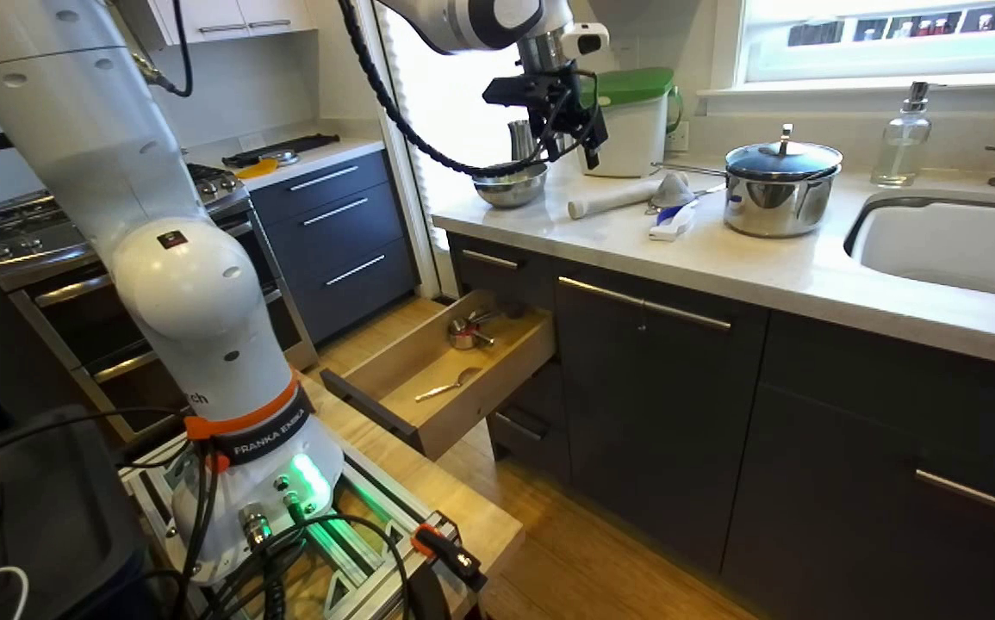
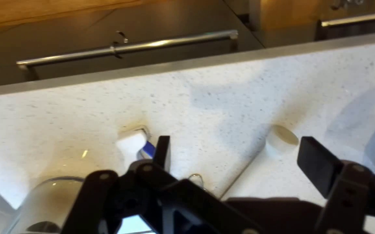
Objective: Put the rolling pin in the open drawer
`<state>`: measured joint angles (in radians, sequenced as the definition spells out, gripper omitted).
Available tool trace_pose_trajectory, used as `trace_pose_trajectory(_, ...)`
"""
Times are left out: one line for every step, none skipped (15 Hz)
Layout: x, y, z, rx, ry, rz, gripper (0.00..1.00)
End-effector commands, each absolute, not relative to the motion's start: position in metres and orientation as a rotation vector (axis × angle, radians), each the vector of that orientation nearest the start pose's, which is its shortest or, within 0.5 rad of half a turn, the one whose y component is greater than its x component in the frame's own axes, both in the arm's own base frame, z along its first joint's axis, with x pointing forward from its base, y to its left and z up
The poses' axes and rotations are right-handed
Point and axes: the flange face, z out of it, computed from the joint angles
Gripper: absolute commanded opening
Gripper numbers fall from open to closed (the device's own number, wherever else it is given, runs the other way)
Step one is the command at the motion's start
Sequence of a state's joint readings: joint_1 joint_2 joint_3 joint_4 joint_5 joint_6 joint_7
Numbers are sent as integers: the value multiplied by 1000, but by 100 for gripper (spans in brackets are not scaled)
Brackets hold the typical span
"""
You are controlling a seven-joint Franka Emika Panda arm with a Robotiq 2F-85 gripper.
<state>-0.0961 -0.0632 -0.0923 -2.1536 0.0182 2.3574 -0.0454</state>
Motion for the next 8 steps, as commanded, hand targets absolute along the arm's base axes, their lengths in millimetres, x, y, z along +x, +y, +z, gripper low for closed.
trace_pose_trajectory(552, -96, 447, -3080, 268, -414, 100)
trace_pose_trajectory(561, -90, 439, -3076, 261, -400, 100)
trace_pose_trajectory(563, -90, 436, -3078, 258, -394, 100)
trace_pose_trajectory(563, -91, 437, -3078, 261, -398, 100)
trace_pose_trajectory(562, -93, 441, -3077, 266, -407, 100)
trace_pose_trajectory(561, -95, 445, -3076, 270, -418, 100)
trace_pose_trajectory(577, -92, 435, -3072, 382, -500, 100)
trace_pose_trajectory(588, -94, 431, -3059, 421, -547, 100)
